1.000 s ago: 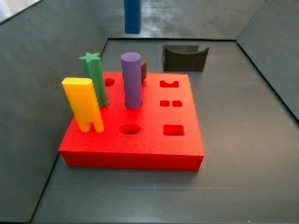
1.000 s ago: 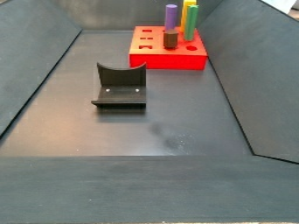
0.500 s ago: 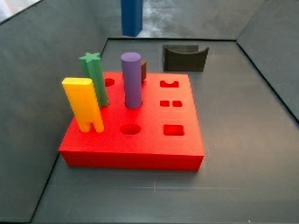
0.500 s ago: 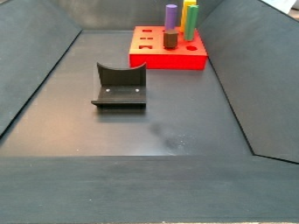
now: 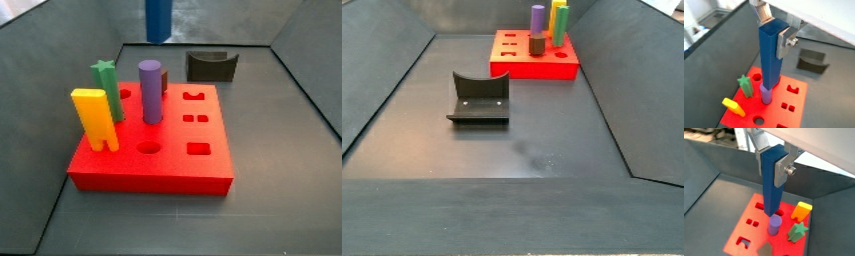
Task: Pick up the rectangle object. Move up. Move to above the board. Insert the rectangle object.
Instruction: Insert the rectangle object.
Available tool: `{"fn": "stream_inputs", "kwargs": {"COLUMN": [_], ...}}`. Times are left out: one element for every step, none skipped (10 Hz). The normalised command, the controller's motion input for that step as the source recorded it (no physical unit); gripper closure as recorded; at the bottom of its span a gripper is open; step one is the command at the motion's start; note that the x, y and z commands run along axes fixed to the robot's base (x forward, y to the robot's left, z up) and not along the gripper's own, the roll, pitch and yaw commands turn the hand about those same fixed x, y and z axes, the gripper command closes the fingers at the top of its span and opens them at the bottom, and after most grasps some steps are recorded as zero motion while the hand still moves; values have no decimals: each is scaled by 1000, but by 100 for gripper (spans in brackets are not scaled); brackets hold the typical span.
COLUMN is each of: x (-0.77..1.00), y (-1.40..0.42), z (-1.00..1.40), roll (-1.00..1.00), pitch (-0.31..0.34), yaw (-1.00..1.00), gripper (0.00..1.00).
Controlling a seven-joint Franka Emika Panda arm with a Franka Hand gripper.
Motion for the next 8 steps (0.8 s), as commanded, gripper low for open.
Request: {"fn": "stream_inputs", "kwargs": {"x": [506, 560, 514, 331, 94, 3, 0, 54], "y": [0, 0, 0, 0, 0, 0, 0, 0], "z": [-29, -31, -34, -40, -120, -140, -166, -197], "roll": [0, 0, 0, 0, 0, 0, 0, 0], "pitch": [0, 0, 0, 0, -26, -34, -57, -47], "yaw": [-623, -566, -609, -780, -994, -1000, -1000, -1000], "gripper": [100, 100, 100, 100, 100, 100, 100, 100]}}
